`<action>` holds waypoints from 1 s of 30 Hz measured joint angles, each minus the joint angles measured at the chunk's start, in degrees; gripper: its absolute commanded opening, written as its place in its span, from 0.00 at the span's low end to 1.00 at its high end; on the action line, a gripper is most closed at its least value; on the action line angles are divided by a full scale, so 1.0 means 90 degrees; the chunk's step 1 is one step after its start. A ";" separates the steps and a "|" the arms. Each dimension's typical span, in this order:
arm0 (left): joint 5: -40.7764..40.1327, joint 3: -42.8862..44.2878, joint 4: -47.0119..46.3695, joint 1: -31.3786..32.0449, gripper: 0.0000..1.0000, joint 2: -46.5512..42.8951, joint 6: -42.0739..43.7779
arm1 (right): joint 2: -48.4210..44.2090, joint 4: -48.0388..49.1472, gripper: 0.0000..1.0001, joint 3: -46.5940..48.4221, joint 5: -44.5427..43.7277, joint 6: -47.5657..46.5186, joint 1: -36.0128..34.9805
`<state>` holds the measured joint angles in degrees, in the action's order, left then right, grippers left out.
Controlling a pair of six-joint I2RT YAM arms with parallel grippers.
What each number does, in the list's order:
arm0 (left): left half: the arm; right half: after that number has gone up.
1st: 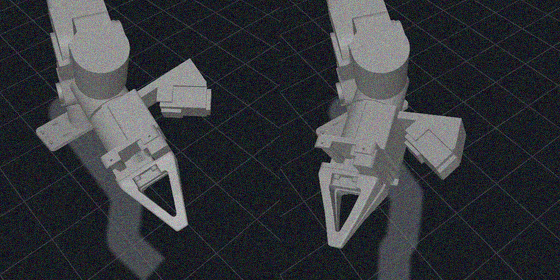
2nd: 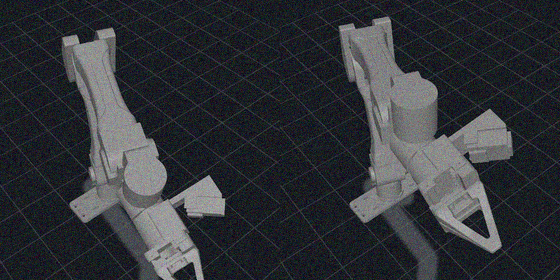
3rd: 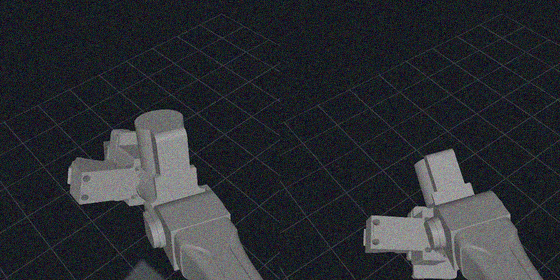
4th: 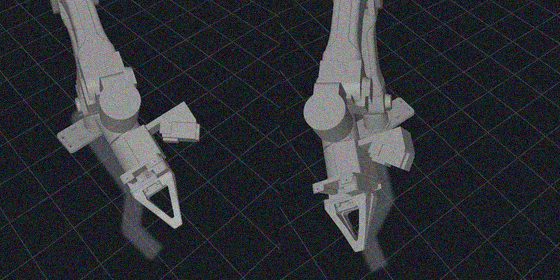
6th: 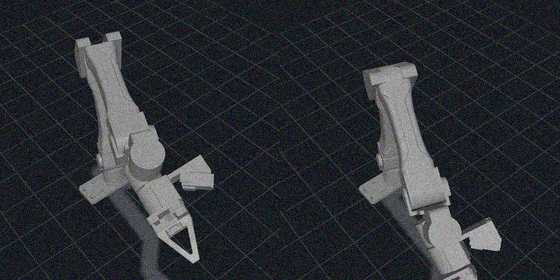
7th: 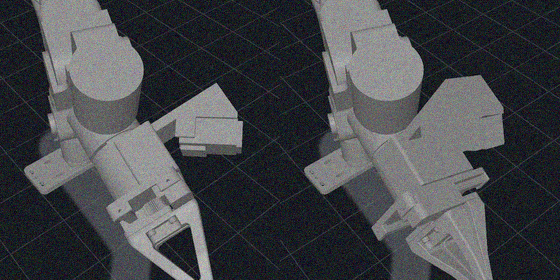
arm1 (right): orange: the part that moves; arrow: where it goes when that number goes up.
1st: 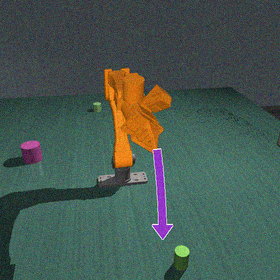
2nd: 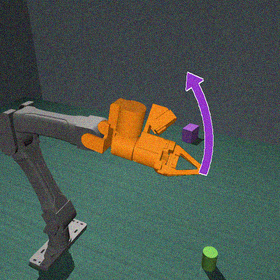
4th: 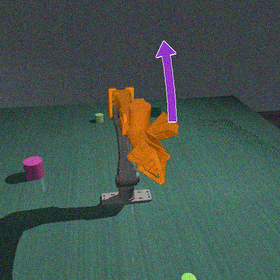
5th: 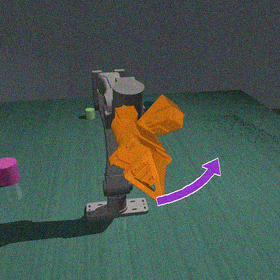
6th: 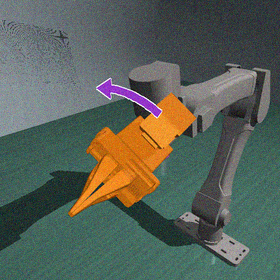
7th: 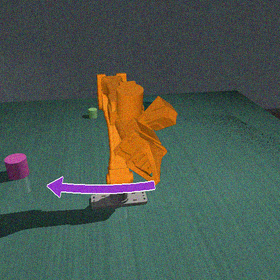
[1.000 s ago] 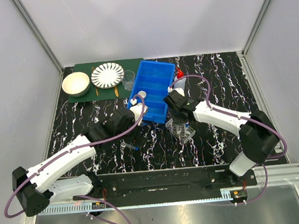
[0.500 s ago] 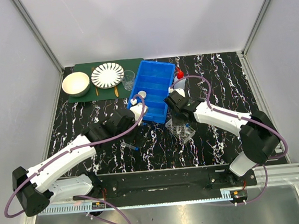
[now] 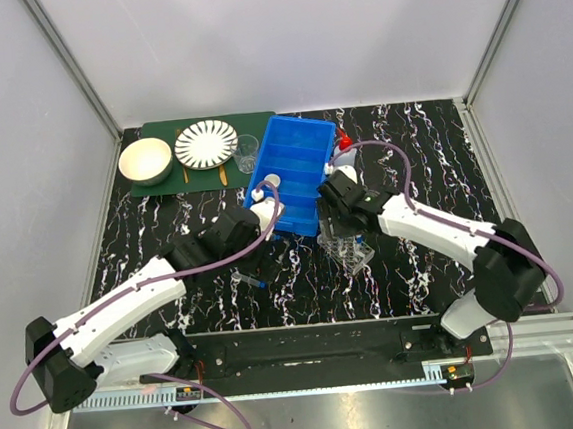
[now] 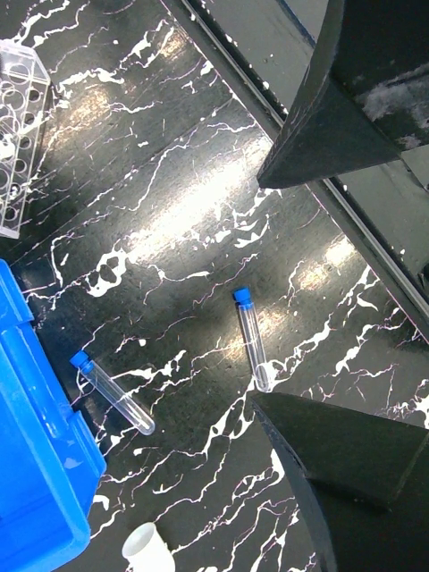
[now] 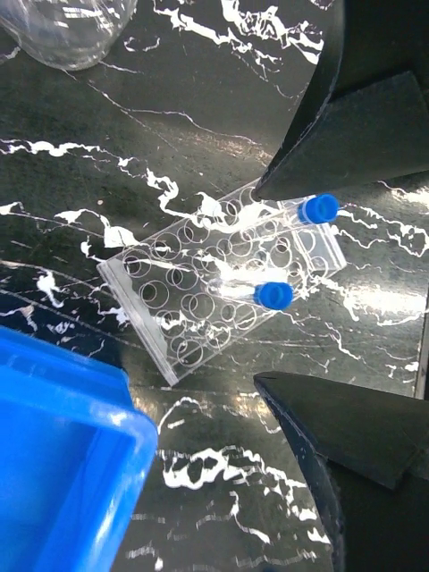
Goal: Organize the chemistry lab equipment
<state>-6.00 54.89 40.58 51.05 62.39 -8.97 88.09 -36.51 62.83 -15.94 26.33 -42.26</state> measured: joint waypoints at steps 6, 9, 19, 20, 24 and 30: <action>0.0002 0.0000 0.0010 0.0000 0.99 0.0415 0.0000 | -0.0886 -0.0430 0.83 0.0379 -0.0041 -0.0058 -0.0015; -0.0044 0.0000 0.0022 -0.0002 0.99 0.0857 0.0041 | -0.1583 -0.0644 0.83 0.0576 -0.0134 -0.0078 -0.0017; -0.0078 -0.0231 0.0053 0.0124 0.99 0.1047 0.0508 | -0.2953 -0.1107 0.83 0.0498 -0.0172 -0.0092 -0.0019; -0.0102 -0.0228 0.0090 0.0136 0.99 0.1037 0.0590 | -0.2997 -0.1129 0.83 0.0427 -0.0165 -0.0092 -0.0022; -0.0240 -0.0226 0.0287 0.0138 0.99 0.1185 0.0911 | -0.3206 -0.1212 0.83 0.0175 -0.0097 -0.0090 -0.0022; -0.0294 -0.0214 0.0449 0.0141 0.99 0.1817 0.1564 | -0.3781 -0.1353 0.83 -0.0036 0.0029 -0.0090 -0.0022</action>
<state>-8.64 52.97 44.62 52.31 78.74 5.10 54.06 -48.69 62.50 -15.68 25.52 -42.46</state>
